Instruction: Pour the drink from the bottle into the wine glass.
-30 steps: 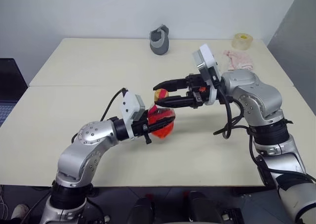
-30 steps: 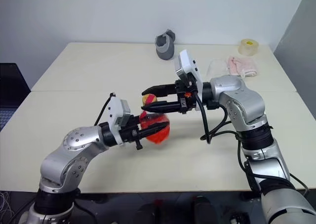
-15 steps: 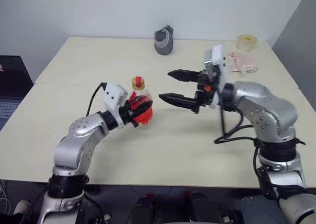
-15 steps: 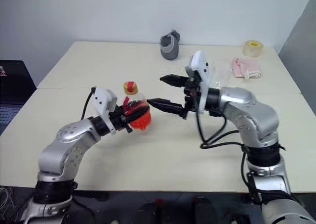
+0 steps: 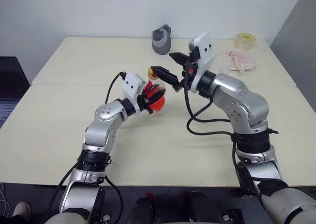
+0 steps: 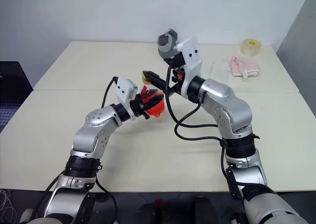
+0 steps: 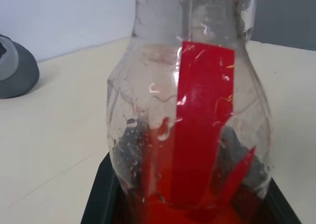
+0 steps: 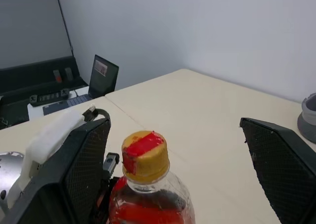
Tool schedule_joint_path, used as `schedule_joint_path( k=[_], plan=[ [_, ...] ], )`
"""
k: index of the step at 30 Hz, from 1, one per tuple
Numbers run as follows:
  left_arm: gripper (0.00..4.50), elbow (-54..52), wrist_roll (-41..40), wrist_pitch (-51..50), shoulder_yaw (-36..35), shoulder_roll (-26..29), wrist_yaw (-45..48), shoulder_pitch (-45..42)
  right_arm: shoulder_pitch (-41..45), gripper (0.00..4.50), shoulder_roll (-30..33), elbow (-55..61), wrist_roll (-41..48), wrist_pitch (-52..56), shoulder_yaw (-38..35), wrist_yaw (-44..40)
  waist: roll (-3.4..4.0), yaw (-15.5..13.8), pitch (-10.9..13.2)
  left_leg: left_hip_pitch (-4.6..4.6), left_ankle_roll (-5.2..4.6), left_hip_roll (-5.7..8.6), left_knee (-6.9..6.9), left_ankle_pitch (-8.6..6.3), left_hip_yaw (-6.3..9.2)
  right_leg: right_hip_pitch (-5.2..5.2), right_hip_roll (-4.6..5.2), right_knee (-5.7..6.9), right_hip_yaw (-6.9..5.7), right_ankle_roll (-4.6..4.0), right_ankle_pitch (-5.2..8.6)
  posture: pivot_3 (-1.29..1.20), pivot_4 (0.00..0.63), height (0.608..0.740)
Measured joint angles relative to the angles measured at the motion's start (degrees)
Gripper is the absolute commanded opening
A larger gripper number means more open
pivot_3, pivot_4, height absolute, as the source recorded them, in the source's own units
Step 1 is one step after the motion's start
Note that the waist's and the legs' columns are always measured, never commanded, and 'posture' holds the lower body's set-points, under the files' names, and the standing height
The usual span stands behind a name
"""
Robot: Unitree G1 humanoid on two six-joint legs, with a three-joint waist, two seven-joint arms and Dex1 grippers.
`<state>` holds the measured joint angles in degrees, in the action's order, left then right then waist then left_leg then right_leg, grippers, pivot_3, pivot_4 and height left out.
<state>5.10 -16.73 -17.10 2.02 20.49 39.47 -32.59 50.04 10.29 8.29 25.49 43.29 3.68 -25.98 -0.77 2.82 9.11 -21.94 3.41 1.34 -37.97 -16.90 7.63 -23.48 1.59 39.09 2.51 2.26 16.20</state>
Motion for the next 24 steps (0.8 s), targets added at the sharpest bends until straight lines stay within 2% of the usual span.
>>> schedule_joint_path(
  k=[17,20,24],
  plan=[
    [1.4,2.2,0.8,0.3,0.6,-2.0,0.8,-1.8,0.5,4.48,-1.0,-5.9,-3.0,-2.9,3.2,-1.1,0.0,0.3,0.0,0.0,0.0,0.01,-0.01,0.0,0.02,0.01,-0.01,0.01,-0.02,0.0,0.0,0.0,0.15,0.74],
    [1.4,2.2,0.8,0.3,1.0,-2.1,1.2,-1.8,0.5,3.93,-0.8,-5.9,-3.5,-3.0,3.1,-1.2,0.0,0.4,0.0,0.0,0.0,0.0,-0.01,0.0,0.03,0.01,-0.01,0.01,-0.01,0.0,0.0,0.0,0.15,0.74],
    [1.4,2.2,0.8,0.3,1.1,-2.3,1.2,-1.8,0.5,2.57,-0.9,-5.9,-3.3,-2.8,2.7,-1.5,0.0,0.4,0.0,0.0,0.0,0.0,-0.01,0.0,0.03,0.01,-0.01,0.01,-0.02,0.0,0.0,0.0,0.15,0.74]
  ],
)
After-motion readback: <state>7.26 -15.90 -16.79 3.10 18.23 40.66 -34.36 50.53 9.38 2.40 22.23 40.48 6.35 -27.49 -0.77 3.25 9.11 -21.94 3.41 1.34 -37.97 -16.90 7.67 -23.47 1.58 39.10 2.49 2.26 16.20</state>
